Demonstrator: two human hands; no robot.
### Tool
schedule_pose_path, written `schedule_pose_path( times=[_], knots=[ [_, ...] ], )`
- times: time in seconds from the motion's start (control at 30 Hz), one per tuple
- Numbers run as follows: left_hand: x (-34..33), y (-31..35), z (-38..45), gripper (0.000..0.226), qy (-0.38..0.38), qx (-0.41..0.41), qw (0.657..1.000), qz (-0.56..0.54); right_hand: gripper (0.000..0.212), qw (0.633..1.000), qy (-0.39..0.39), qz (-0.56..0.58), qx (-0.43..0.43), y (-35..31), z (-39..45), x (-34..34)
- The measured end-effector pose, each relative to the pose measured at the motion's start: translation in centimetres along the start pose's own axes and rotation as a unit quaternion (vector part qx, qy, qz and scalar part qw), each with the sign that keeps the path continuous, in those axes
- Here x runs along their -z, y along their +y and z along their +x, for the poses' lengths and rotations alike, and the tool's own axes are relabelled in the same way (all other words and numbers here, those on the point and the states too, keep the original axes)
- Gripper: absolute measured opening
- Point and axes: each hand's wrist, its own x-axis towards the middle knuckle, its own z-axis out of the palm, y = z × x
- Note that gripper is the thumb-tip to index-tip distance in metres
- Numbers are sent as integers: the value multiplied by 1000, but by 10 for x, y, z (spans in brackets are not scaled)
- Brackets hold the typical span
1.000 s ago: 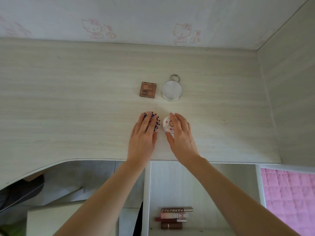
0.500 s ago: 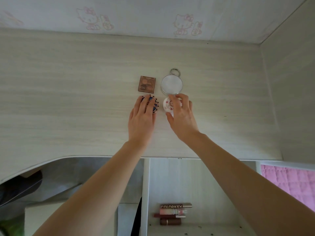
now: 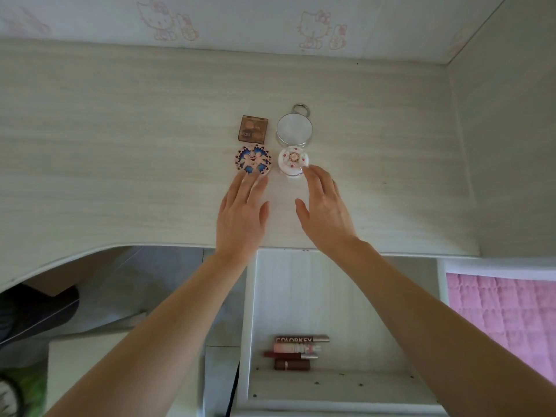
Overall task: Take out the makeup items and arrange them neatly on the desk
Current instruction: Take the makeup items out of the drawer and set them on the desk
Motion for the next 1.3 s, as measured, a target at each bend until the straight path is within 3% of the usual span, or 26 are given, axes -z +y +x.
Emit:
schedule_pose_path(
  times=[0.2,0.37,0.53,0.7,0.97,1.13,1.3],
  knots=[
    [-6,23,-77,37,36,-32,999,4,53,999,-21,-3,35,15,-73,7],
    [-21,48,-143,31,23,-30,999,-3,50,997,-56,24,49,27,-139,6],
    [-42,62,-190,29,-45,-14,999,6,48,994,-96,25,50,43,-195,-9],
    [-69,59,-214,25,-145,7,989,0,48,981,-191,18,26,65,-228,-39],
    [-107,44,-218,27,-393,72,916,32,49,944,-329,-2,-36,92,-233,-90],
    [-120,43,-221,26,-429,68,901,21,38,929,-366,-56,-22,97,-232,-114],
    [-133,43,-225,24,-398,42,915,53,34,932,-349,-102,9,100,-227,-136]
  ],
)
